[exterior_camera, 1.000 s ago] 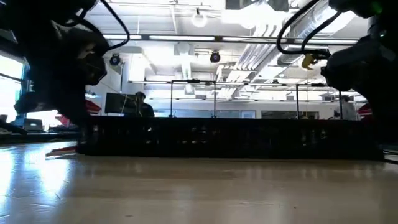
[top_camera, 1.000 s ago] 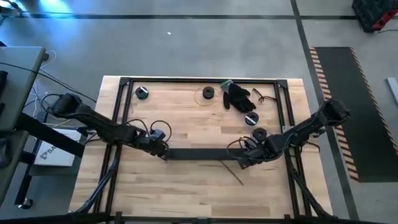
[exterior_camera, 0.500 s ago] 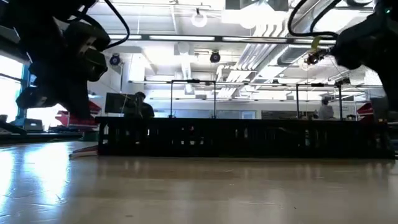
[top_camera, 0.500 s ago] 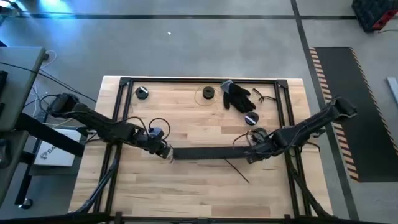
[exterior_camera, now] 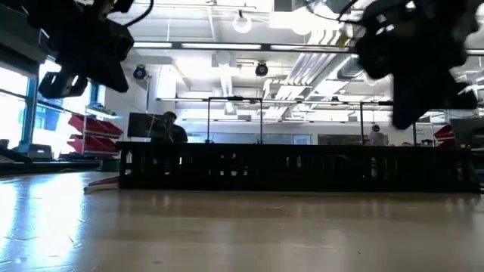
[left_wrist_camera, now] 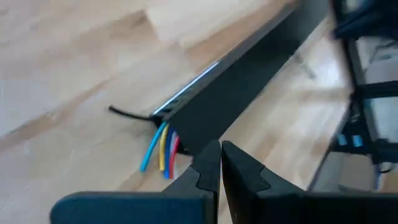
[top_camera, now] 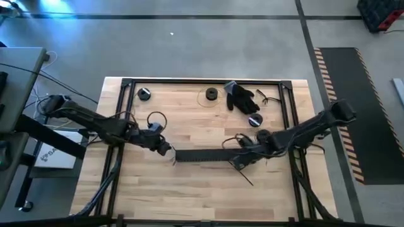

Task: Ziptie cables
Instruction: Close the black cable duct, then return to Home Position

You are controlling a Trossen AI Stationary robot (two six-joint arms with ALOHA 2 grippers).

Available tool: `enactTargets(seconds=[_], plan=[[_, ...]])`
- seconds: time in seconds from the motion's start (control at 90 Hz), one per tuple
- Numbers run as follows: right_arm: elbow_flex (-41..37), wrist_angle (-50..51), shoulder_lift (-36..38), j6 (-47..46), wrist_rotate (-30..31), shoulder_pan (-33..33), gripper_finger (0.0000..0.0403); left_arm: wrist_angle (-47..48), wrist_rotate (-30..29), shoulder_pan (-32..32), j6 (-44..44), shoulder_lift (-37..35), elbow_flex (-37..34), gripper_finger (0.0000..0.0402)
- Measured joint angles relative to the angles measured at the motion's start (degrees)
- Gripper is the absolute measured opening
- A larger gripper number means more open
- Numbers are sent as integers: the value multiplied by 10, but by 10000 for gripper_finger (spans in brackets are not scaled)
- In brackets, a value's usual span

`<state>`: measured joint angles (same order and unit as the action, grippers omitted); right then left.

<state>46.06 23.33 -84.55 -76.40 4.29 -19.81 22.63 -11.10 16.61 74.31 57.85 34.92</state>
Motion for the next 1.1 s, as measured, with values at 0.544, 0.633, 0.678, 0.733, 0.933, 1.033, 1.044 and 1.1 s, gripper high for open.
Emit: enactTargets(seconds=[0.544, 0.633, 0.678, 0.733, 0.933, 1.033, 1.044, 1.1], plan=[[16, -90, 91, 169, -13, 100, 0, 75, -60, -28, -77, -191, 43, 0], [16, -45, 182, 216, -13, 100, 0, 76, -95, -28, -103, -244, 50, 0], [16, -22, 227, 235, -13, 100, 0, 75, -113, -28, -119, -272, 53, 0], [16, 5, 280, 260, -12, 100, 0, 75, -128, -29, -144, -306, 53, 0], [9, 74, 438, 339, 15, 108, 0, 77, -173, -28, -227, -414, 53, 0], [-30, 72, 509, 360, 16, 108, 0, 87, -188, -28, -256, -448, 53, 0], [-36, 71, 517, 361, 16, 108, 0, 88, -189, -28, -259, -451, 53, 0], [-68, 71, 561, 359, 16, 108, 0, 93, -196, -28, -269, -461, 53, 0]])
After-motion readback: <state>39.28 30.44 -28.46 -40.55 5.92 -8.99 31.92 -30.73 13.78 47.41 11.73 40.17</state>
